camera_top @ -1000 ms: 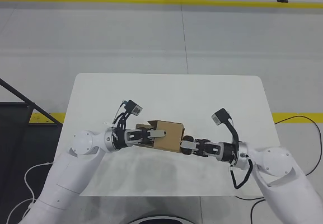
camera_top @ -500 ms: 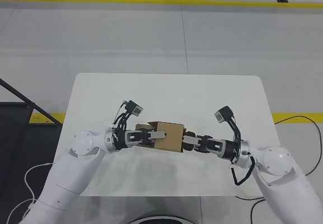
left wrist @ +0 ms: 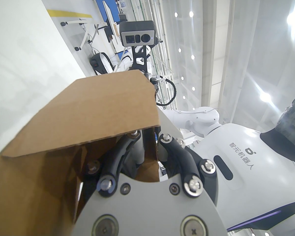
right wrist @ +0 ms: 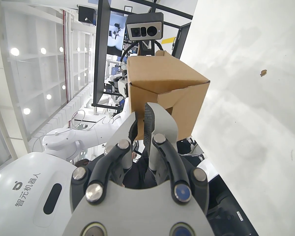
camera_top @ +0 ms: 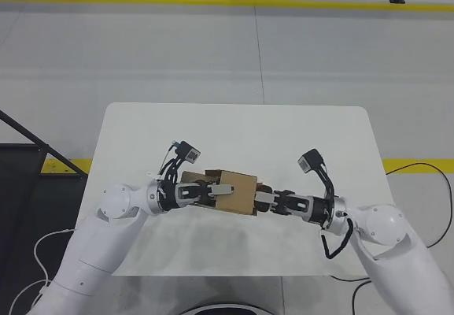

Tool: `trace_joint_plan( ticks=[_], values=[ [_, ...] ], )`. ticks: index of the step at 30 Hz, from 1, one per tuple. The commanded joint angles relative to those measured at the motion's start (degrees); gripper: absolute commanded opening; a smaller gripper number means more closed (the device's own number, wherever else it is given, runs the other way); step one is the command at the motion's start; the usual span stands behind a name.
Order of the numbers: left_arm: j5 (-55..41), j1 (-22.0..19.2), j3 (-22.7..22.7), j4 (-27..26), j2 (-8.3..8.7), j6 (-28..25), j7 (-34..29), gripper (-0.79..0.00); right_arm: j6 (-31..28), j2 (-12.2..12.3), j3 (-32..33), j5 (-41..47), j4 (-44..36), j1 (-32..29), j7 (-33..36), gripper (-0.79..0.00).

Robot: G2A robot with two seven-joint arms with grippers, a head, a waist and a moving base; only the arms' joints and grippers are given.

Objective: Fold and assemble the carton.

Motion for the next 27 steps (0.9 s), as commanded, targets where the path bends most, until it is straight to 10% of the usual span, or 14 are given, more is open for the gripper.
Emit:
trace_joint_plan(
  ticks=[1,27],
  values=[
    [-0.2,0.0,-0.1,0.1,-0.01,-0.2,0.0,-0.785,-0.2,-0.1,-0.1,0.0,0.1,0.1,0.0,-0.625],
    [-0.9,0.0,-0.5,0.2,0.07,-0.5,-0.3,-0.785,-10.0,0.3,9.2,10.6,6.1,-4.7,0.1,-0.56]
  ],
)
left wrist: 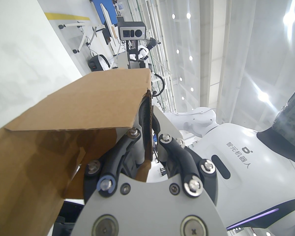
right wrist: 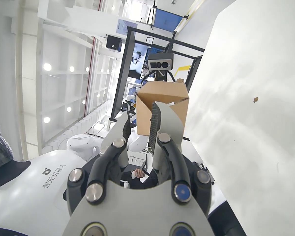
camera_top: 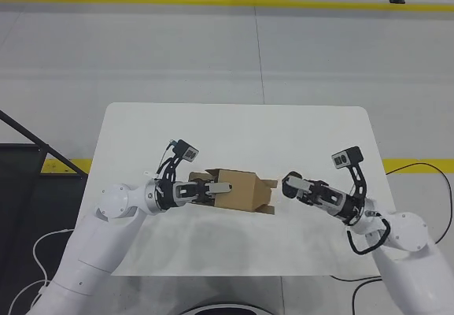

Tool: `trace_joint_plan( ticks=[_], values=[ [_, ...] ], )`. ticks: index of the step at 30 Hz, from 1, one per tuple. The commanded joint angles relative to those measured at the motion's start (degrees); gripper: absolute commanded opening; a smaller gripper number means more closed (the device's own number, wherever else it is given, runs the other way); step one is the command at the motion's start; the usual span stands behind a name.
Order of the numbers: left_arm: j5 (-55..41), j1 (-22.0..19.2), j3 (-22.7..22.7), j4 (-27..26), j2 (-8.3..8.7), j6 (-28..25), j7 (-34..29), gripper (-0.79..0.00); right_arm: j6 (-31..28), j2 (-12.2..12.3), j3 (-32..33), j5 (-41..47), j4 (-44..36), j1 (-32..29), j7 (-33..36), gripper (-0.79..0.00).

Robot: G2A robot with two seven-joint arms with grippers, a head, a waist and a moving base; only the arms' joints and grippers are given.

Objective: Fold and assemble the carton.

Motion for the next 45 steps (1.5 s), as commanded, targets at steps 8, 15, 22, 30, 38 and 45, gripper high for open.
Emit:
trace_joint_plan(
  ticks=[8,15,22,30,38,45],
  values=[
    [0.4,0.1,0.0,-0.2,0.01,0.1,0.4,-0.785,4.2,-0.3,-1.7,0.7,4.7,3.2,2.8,-0.554],
    [0.6,-0.1,0.1,-0.2,0.0,0.4,0.6,-0.785,2.5,-0.4,-2.5,-1.6,3.9,3.3,4.7,-0.48],
    [0.4,-0.2,0.1,-0.2,-0.01,0.4,0.6,-0.785,2.3,-0.3,-2.8,-5.1,1.8,2.3,3.9,-0.453],
    [0.6,0.0,0.0,-0.3,0.04,0.6,0.6,-0.785,2.5,-0.4,-3.8,-7.7,0.6,2.4,3.5,-0.443],
    [0.7,-0.1,0.1,-0.3,0.04,0.7,0.6,-0.785,3.5,-0.6,-4.8,-9.5,0.0,2.9,3.1,-0.456],
    [0.7,-0.1,0.2,-0.4,0.02,0.7,0.7,-0.785,4.3,-0.8,-6.2,-10.5,-0.1,3.7,2.8,-0.471]
  ],
)
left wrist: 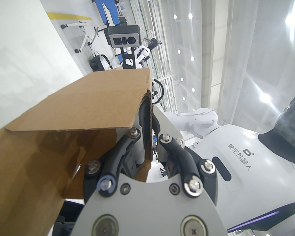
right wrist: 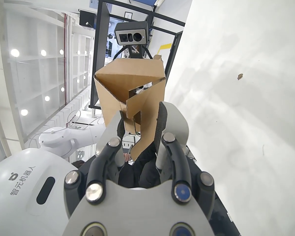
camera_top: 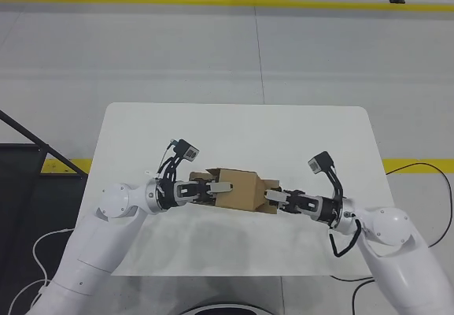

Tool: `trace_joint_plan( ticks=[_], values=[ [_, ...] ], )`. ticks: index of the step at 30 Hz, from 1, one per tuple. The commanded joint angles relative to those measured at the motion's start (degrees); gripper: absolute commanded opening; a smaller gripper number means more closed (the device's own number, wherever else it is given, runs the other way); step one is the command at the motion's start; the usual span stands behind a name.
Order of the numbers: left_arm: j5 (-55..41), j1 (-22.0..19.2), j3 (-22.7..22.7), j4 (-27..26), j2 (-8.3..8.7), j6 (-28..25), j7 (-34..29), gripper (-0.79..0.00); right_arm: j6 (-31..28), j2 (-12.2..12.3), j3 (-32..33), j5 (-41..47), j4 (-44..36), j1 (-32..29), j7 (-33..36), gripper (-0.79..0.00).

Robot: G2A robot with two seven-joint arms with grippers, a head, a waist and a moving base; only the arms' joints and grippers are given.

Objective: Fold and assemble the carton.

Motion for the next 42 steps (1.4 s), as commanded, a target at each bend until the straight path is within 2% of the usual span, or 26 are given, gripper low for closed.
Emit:
trace_joint_plan(
  ticks=[1,16,27,34,42],
  values=[
    [0.0,0.0,0.0,0.0,0.0,0.0,0.0,-0.785,0.2,-0.1,-0.4,-0.3,0.0,0.3,-0.1,-0.474],
    [-0.3,-0.2,0.0,0.6,-0.01,-0.1,-0.2,-0.785,0.1,-0.5,-2.4,-1.9,-1.7,1.1,-0.9,-0.557],
    [-0.6,-0.2,0.1,0.8,-0.03,-0.4,-0.6,-0.785,0.8,-0.8,-3.5,-2.2,-1.7,2.0,-1.6,-0.557],
    [-0.6,-0.3,0.4,0.7,-0.08,-0.4,-0.7,-0.785,1.2,-1.1,-4.1,-2.2,-1.9,2.5,-2.2,-0.591],
    [-0.5,-0.4,0.6,0.7,-0.12,-0.5,-0.7,-0.785,1.5,-1.3,-4.8,-2.4,-1.8,3.0,-2.1,-0.582]
  ],
)
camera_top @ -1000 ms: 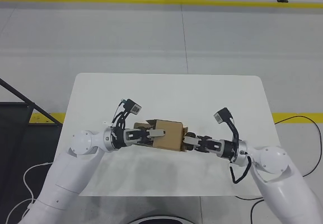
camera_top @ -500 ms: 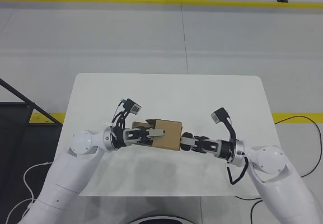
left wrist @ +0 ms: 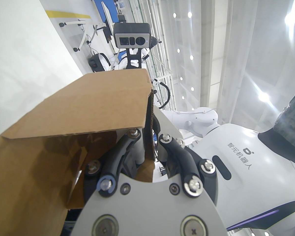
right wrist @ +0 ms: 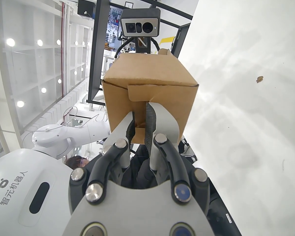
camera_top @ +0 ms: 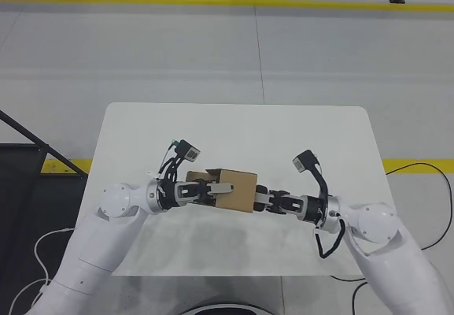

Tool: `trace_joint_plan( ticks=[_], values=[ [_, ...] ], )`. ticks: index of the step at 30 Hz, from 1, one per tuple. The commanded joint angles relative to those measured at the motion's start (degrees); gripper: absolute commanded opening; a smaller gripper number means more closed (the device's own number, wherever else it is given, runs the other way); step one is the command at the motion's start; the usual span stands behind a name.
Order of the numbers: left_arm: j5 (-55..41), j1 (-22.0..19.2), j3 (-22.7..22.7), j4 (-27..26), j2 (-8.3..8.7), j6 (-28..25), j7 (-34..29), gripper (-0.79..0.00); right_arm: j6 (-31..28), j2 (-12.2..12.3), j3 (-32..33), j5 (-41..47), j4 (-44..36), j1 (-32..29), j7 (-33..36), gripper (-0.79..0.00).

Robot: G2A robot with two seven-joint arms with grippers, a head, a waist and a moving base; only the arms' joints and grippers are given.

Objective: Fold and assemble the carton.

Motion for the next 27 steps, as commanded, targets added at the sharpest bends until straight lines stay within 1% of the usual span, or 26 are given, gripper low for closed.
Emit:
trace_joint_plan(
  ticks=[1,18,23,27],
  values=[
    [0.0,0.0,0.1,-0.1,-0.01,-0.1,0.0,-0.785,0.1,-0.1,-0.2,-0.1,0.1,0.2,0.0,-0.582],
    [-0.2,0.0,0.3,-0.2,-0.08,-0.2,-0.1,-0.785,0.9,-0.7,-2.5,-0.9,0.6,2.0,-0.5,-0.591],
    [-0.3,-0.1,0.3,-0.2,-0.1,-0.2,-0.2,-0.785,0.0,-0.9,-2.8,-0.7,0.6,2.1,-0.7,-0.61],
    [-0.3,-0.1,0.4,-0.2,-0.11,-0.2,-0.1,-0.785,-0.8,-1.0,-2.8,-0.6,0.6,2.0,-0.9,-0.606]
  ],
)
